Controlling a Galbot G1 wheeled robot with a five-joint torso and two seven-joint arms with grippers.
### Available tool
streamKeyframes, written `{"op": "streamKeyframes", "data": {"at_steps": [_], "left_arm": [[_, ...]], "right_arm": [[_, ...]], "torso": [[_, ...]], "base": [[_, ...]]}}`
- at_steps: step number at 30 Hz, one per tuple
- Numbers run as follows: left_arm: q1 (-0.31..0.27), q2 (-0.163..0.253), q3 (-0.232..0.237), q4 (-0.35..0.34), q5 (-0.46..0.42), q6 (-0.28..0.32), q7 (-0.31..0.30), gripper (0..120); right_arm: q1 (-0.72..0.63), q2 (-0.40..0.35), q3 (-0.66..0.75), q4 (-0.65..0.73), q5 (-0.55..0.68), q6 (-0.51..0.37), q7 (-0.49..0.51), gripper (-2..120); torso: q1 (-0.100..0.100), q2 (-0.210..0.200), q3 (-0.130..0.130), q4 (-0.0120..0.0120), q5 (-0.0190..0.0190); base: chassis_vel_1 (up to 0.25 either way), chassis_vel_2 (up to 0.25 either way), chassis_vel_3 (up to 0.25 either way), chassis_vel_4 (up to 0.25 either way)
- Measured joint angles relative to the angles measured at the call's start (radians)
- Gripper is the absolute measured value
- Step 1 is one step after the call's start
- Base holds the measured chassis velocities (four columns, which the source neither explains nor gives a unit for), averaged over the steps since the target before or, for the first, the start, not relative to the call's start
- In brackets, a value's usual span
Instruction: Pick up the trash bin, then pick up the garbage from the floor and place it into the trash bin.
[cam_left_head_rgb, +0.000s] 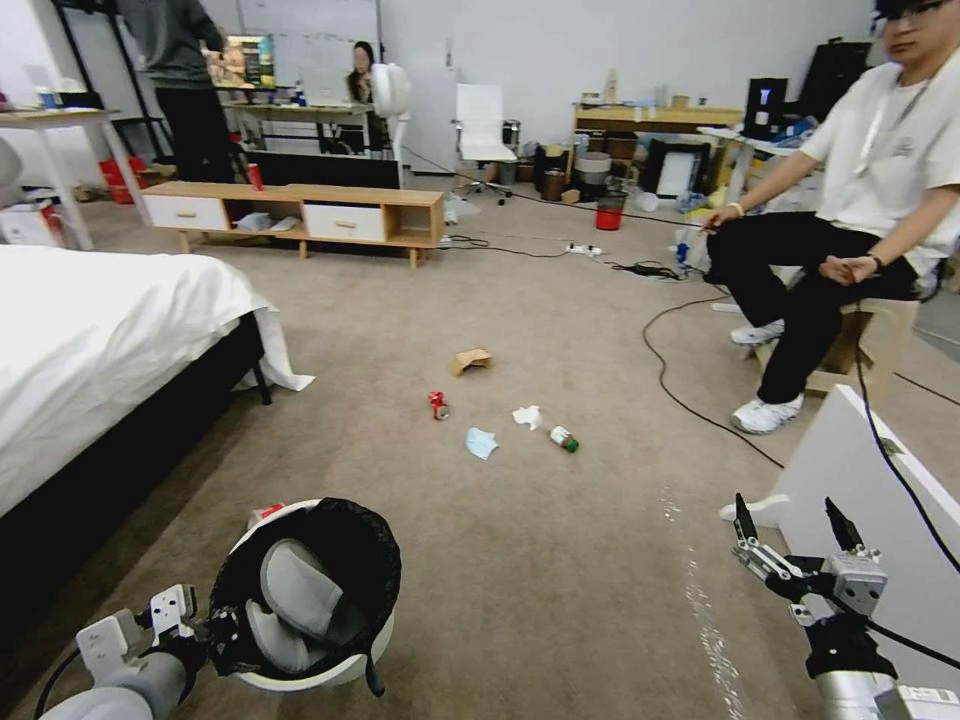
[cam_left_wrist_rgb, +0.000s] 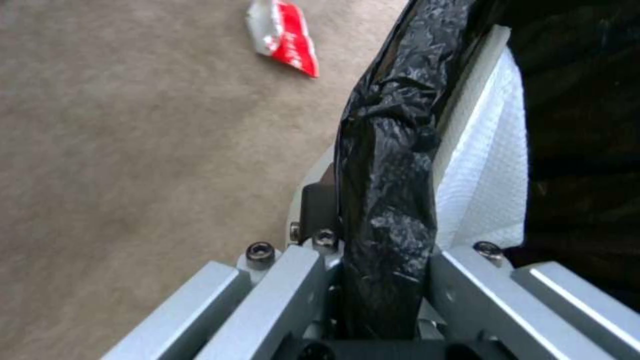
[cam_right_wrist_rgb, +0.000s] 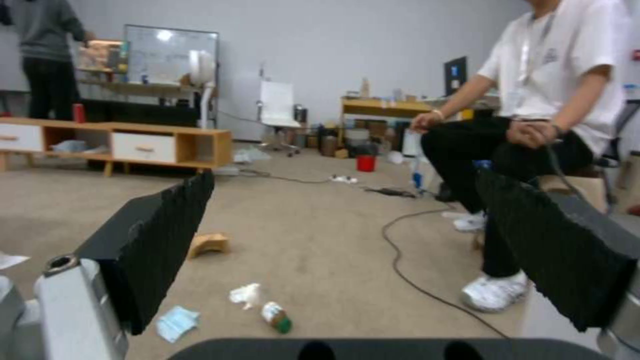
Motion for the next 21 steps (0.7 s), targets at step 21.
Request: {"op": "streamKeyframes", "data": {"at_steps": [21], "left_arm": [[0.004,-0.007,-0.001,-0.003,0.006,0.000,0.005,1]], "right_arm": [[-0.003,0.001,0.002,0.004,0.001,0.001,0.001,100]], "torso": [[0.000,0.000,0.000,-0.0001,0.0000]], "base": [[0.031,0.037,0.036,0.034]]}}
